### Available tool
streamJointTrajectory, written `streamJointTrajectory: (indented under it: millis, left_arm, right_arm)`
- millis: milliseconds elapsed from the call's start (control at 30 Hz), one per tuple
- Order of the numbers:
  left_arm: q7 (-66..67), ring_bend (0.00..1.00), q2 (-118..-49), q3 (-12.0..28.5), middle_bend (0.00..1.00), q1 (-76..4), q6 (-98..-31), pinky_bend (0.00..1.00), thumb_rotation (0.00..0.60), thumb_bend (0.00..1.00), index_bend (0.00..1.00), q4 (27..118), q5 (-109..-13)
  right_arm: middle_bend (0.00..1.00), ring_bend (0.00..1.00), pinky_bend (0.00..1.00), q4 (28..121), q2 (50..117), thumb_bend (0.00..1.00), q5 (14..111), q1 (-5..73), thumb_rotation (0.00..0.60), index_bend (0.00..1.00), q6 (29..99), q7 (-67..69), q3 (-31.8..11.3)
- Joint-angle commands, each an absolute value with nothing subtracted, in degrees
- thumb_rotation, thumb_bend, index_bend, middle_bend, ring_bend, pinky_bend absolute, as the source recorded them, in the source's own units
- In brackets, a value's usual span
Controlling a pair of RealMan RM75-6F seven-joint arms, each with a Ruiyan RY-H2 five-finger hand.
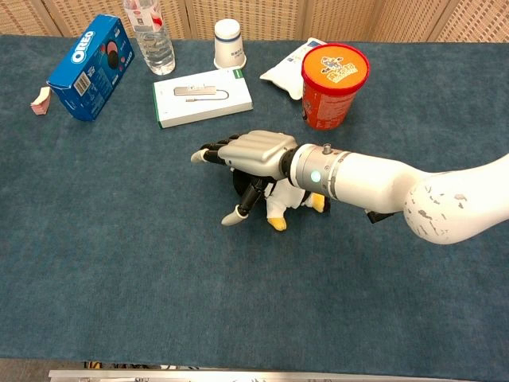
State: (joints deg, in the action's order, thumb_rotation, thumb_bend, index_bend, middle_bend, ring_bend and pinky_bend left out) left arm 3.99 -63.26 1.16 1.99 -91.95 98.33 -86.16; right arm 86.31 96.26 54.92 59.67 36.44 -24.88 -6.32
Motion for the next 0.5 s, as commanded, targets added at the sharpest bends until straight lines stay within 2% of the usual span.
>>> streamJointTrajectory:
  millis: [33, 233, 500]
  left_arm:
    - [4.0, 0.0, -63.3, 1.0, 0.0, 2.1, -92.0, 0.02, 0.6, 0.25, 0.0, 98.2, -86.3]
    - [3.9, 0.0, -63.2, 0.8, 0.0, 2.4, -91.8, 0.02, 0.6, 0.25, 0.0, 97.9, -86.1]
    - [4.2, 0.0, -63.3, 0.9, 0.0, 2.3, -91.4, 0.02, 0.6, 0.25, 0.0, 97.7, -85.9]
  right_arm:
    - [0.01, 0.0, 0.0, 85.0, 97.1, 0.0, 53.5, 60.3, 0.35, 0.0, 36.2, -25.8, -5.1]
    - [0.01, 0.0, 0.0, 85.4, 96.3, 0.0, 53.1, 60.2, 0.349, 0.0, 37.0, -26.4, -3.1]
    - [0.01, 0.0, 0.0, 92.1, 90.0, 0.0, 57.9, 57.4, 0.35, 0.0, 40.3, -22.9, -2.4]
